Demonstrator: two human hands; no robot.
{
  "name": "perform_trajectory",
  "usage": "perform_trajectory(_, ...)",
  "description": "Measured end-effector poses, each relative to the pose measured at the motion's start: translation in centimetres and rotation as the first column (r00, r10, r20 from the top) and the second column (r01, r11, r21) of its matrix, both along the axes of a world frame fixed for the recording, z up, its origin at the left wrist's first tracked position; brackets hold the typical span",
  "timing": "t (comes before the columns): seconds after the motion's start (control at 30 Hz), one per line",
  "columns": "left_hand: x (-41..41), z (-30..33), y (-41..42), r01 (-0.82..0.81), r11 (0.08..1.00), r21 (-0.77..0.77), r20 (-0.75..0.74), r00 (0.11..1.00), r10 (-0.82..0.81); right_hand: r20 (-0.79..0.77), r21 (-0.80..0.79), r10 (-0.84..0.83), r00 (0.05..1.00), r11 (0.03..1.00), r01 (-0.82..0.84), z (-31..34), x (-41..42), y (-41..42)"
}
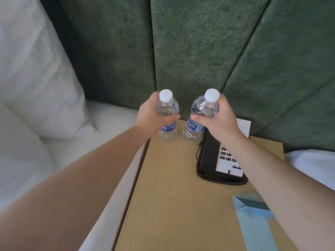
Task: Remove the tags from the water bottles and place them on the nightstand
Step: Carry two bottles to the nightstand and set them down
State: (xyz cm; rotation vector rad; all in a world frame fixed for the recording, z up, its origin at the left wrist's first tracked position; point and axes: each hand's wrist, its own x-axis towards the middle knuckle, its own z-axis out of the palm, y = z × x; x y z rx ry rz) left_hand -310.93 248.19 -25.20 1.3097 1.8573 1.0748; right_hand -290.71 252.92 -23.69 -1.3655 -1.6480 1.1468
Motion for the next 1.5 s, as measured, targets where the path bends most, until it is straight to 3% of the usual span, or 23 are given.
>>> perform_trajectory(0.47,-1.2,-0.8,1.3,0.157,0.987,-0.017,0.012,0.988,-0.157,0.096,-0.033,0.135,0.986,0.991,-0.132,-2.3,0.0,1.5)
perform_trajectory(0.6,-0.4,-1.2,0.7,0.074,0.997,-0.014,0.07,0.995,-0.073,0.066,-0.048,0.156,0.985,0.987,-0.154,-2.3,0.5,1.4)
perform_trajectory(0.77,0.0,-1.6,0.9,-0.055,0.998,0.001,0.083,0.995,0.055,0.106,0.012,0.04,0.994,0.999,-0.041,-2.1,0.6,1.9)
perform_trajectory(0.9,-1.3,-1.5,1.0,0.05,0.999,0.007,0.199,0.979,-0.051,0.1,-0.002,0.026,0.995,1.0,-0.026,-1.9,0.9,1.9)
perform_trajectory(1.1,-2.1,-1.3,1.6,0.26,0.965,-0.033,0.331,0.914,-0.234,0.052,-0.096,0.186,0.981,0.979,-0.18,-1.2,2.3,2.4)
perform_trajectory(1.17,-1.9,-1.1,1.6,0.22,0.975,-0.037,0.337,0.921,-0.195,0.063,-0.074,0.168,0.984,0.984,-0.163,-1.1,2.4,2.1)
perform_trajectory(1.33,-0.3,-0.7,0.9,-0.104,0.995,-0.006,0.175,0.979,0.103,0.153,0.03,0.012,0.988,0.999,-0.017,-0.6,1.4,0.6)
perform_trajectory(1.5,-0.1,-0.8,1.4,-0.073,0.997,0.016,0.216,0.974,0.068,0.155,0.065,-0.066,0.986,0.996,0.056,-0.6,-0.2,0.1)
